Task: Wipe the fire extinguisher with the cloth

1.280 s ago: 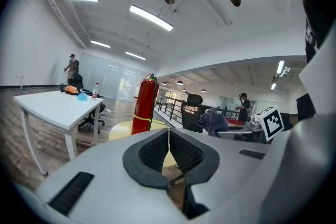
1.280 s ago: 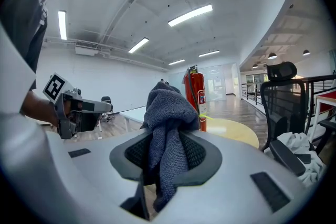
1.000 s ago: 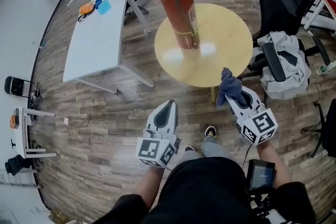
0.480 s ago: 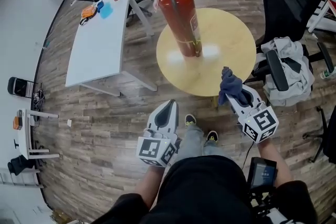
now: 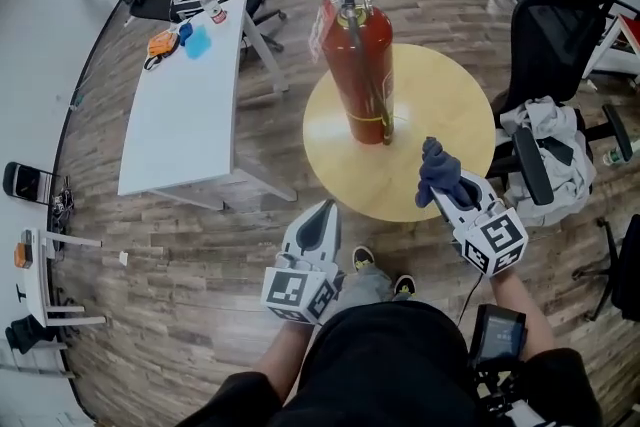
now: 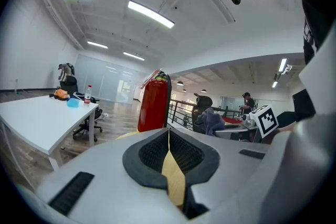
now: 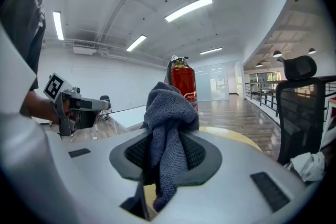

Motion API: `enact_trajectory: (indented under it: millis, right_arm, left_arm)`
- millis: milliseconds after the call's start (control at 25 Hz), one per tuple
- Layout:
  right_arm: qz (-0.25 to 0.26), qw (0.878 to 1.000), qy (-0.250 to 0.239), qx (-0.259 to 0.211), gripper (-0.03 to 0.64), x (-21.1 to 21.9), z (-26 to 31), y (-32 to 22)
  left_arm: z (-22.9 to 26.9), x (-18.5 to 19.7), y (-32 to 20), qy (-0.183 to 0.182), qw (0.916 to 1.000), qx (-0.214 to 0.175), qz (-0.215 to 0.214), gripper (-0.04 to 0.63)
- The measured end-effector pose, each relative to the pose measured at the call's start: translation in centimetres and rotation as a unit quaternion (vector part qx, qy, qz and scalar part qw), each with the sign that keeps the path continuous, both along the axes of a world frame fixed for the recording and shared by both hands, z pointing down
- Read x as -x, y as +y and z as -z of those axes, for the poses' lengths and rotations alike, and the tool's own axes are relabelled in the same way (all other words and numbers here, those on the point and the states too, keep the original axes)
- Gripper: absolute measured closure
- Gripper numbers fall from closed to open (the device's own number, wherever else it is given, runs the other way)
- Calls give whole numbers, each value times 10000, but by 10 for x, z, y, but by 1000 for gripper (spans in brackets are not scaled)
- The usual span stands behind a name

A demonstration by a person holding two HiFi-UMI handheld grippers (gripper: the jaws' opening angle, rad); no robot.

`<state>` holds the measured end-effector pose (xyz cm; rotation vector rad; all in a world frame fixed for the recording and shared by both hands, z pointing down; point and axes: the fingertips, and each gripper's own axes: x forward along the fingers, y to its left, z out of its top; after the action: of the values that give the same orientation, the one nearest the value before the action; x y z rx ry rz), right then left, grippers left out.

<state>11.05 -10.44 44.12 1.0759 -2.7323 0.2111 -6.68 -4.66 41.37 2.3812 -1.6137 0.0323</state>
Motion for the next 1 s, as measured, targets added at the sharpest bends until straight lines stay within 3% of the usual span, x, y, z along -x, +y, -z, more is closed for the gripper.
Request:
enact_trajectory:
  millis: [200,360,600,720,880,1000]
  right_arm:
    - [1,9997,227,-2,511,28,-1,-41]
    - [122,9980,519,-333,511,50,16,-72]
    - [157,9895,682,-1261,511,79,107,-137]
    - [30,9855,766,-1513,511,93,152,-168]
    - [-13,9862,866,-1408,512,101,151,-178]
    - [0,9906,961,-976,512,97,105,-166]
  left_arm:
    - [3,32,-30,129,9998,-115,58,572]
    - [2,55,-42,196,9996,-166,68,572]
    - [-1,71,-48,189,9997,-158,51,572]
    - [-2,77,-52,179,9997,-123,96,571]
    - [2,85,-53,240,9994,-148,224,572]
    - [1,94,-56,282,9991,-124,300,572]
